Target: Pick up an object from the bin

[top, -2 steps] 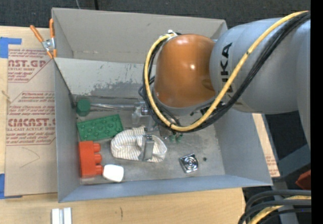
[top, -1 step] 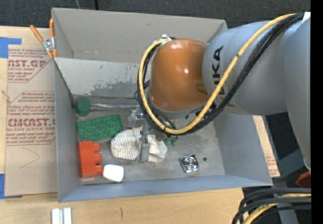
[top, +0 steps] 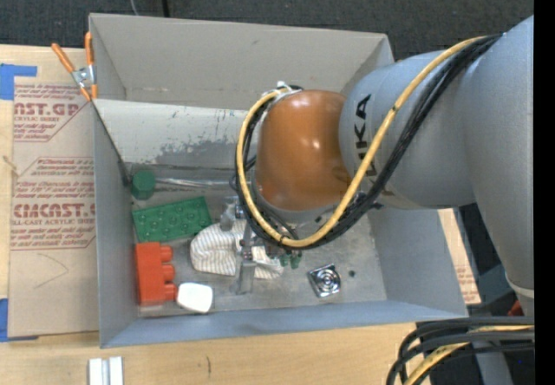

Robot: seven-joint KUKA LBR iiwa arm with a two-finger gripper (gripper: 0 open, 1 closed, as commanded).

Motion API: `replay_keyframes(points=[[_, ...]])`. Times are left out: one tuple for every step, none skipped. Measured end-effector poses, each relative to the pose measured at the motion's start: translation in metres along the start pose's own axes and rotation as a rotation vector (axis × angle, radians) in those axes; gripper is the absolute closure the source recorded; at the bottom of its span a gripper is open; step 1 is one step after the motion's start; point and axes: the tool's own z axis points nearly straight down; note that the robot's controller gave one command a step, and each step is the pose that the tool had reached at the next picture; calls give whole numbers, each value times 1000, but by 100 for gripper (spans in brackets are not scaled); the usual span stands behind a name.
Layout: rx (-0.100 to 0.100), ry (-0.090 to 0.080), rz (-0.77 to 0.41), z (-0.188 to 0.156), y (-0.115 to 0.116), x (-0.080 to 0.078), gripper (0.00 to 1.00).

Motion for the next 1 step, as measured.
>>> replay_keyframes(points=[[-2, -3, 26, 32, -30, -33, 0]])
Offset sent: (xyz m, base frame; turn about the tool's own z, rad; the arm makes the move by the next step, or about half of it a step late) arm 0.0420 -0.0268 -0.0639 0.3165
